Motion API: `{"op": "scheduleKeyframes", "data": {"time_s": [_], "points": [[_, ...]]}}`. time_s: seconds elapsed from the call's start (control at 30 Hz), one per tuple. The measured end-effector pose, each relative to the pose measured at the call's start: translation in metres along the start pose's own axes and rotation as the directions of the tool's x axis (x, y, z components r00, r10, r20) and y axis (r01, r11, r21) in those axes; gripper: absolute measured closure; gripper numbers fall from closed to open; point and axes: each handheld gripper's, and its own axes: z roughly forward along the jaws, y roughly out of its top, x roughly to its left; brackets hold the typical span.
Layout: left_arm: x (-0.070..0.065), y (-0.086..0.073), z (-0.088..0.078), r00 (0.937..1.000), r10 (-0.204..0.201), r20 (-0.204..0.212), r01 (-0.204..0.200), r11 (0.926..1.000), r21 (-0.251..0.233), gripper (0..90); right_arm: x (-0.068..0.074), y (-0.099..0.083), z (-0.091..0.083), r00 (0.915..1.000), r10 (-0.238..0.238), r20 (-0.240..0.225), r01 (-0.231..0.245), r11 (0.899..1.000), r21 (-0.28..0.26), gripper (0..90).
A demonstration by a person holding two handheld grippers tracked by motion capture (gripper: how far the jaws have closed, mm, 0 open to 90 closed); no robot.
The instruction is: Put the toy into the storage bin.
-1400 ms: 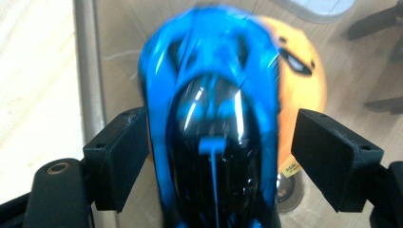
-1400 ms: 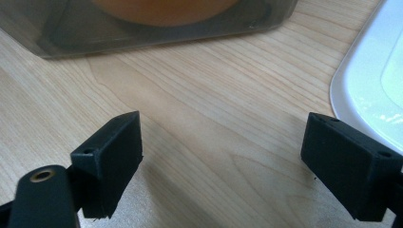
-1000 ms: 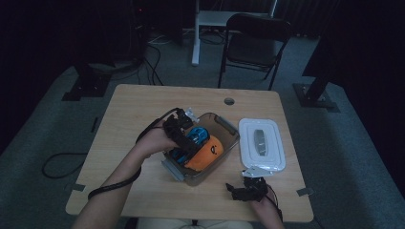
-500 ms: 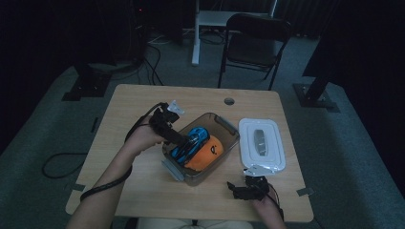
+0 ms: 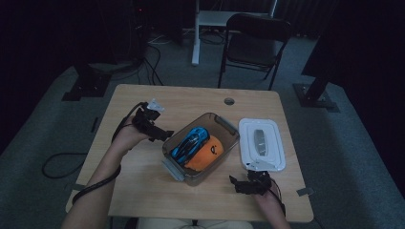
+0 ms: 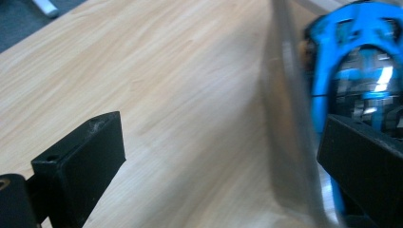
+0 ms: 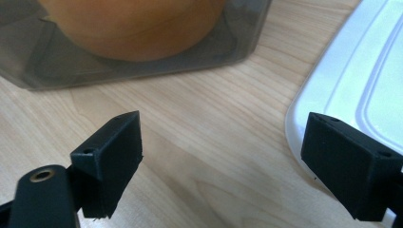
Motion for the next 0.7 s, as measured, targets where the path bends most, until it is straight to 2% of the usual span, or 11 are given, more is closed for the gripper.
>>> {"op": "scheduleKeyframes", "data": {"time_s": [0.07, 0.1, 0.3, 0.47, 0.7], "points": [[0.005, -0.003, 0.001, 0.9999, -0.008, -0.011, 0.008, 1.0000, -0.005, 2.6, -0.001, 0.001, 0.001, 1.0000, 0.001, 0.005, -0.001, 1.000, 0.002, 13.3], [0.013, -0.009, 0.004, 0.9994, -0.030, -0.015, 0.030, 0.9995, -0.010, 2.7, -0.002, 0.002, 0.002, 1.0000, 0.002, 0.007, -0.003, 1.000, 0.002, 13.3], [0.028, -0.026, 0.025, 0.9977, -0.068, -0.006, 0.068, 0.9976, -0.009, 2.7, -0.003, 0.007, 0.006, 1.0000, 0.005, 0.007, -0.005, 1.000, -0.002, 13.3], [0.028, -0.036, 0.045, 0.9967, -0.081, -0.002, 0.081, 0.9965, -0.019, 2.7, -0.001, 0.011, 0.010, 1.0000, 0.001, 0.005, -0.001, 1.000, -0.007, 13.3], [0.022, -0.042, 0.073, 0.9962, -0.086, 0.013, 0.086, 0.9962, 0.013, 2.7, 0.000, 0.019, 0.015, 1.0000, 0.006, 0.005, -0.006, 1.000, -0.012, 13.3]]}}
